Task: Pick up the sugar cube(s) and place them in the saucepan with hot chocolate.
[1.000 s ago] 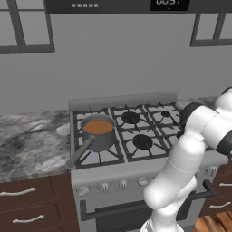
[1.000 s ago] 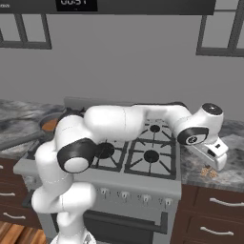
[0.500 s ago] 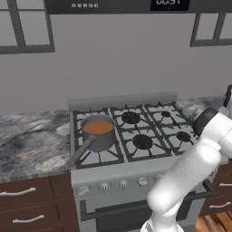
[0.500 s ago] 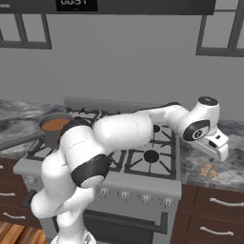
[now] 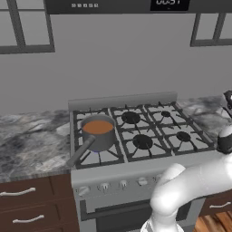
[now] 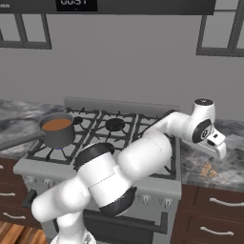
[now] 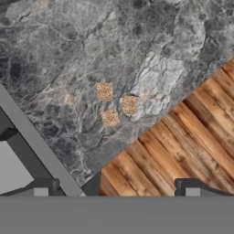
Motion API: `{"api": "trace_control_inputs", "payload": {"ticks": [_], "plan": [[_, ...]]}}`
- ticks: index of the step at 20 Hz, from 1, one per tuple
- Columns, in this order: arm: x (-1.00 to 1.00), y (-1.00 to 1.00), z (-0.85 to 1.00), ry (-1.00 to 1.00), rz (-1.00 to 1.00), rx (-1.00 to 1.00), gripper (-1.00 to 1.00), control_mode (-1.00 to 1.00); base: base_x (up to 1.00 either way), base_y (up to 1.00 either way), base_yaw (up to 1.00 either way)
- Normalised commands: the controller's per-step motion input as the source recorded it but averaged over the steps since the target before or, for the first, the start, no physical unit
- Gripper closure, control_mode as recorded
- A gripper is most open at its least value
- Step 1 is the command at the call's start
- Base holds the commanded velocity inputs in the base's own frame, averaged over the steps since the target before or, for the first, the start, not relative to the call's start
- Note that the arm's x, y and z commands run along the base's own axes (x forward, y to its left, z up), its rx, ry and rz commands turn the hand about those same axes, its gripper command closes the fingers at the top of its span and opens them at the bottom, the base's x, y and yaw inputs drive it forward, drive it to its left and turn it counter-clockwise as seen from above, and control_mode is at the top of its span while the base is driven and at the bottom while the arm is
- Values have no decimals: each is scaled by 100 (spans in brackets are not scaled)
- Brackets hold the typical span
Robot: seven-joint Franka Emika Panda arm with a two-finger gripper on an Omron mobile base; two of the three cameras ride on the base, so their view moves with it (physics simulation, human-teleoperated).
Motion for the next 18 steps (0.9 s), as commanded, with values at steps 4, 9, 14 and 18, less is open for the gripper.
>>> {"api": "trace_control_inputs", "payload": {"ticks": [4,9,14,18], "plan": [[0,0,-29,-3,0,0,-100,-100,0,0,0],[0,0,-26,-1,0,0,-100,-100,0,0,0],[0,0,-41,0,0,-1,-100,-100,0,0,0],[1,0,-29,-1,0,-5,-100,-100,0,0,0]]}}
